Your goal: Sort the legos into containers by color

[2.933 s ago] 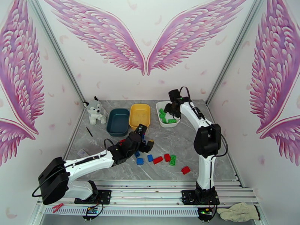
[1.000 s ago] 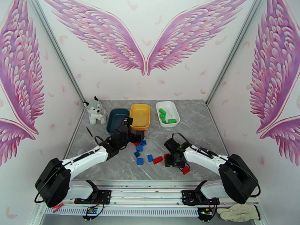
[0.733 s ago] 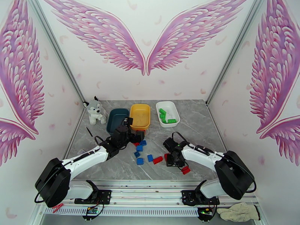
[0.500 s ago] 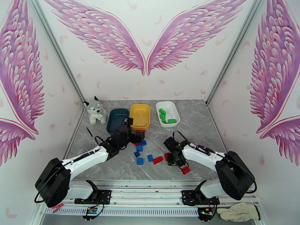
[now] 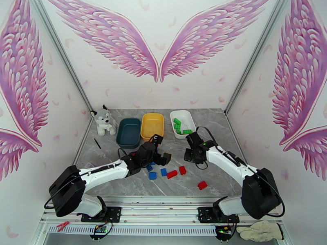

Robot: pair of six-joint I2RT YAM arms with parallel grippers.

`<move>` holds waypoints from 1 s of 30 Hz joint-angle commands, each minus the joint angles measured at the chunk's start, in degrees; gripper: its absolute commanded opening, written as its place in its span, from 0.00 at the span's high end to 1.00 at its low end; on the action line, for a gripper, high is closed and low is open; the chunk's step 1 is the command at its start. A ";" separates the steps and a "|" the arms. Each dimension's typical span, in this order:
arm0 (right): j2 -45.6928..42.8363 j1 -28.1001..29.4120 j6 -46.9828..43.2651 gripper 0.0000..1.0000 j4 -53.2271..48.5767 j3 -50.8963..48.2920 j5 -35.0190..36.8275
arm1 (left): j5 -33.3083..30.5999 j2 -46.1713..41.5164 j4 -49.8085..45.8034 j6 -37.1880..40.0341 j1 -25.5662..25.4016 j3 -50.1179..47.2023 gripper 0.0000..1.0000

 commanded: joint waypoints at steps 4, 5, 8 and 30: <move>12.10 -1.52 -1.52 0.72 1.85 15.82 5.01 | -3.35 -0.42 -2.17 1.16 -0.19 1.71 0.01; 14.61 -1.74 -1.46 0.72 1.28 19.10 6.14 | -3.87 -0.89 -2.34 0.99 0.00 1.49 0.01; 21.23 -1.96 -1.81 0.73 -0.98 28.73 10.90 | -4.37 -2.25 -2.17 0.33 0.91 0.46 0.01; 22.38 0.78 -5.78 0.33 -3.02 39.17 6.45 | -7.21 -6.61 -4.36 -1.92 4.86 -1.73 0.01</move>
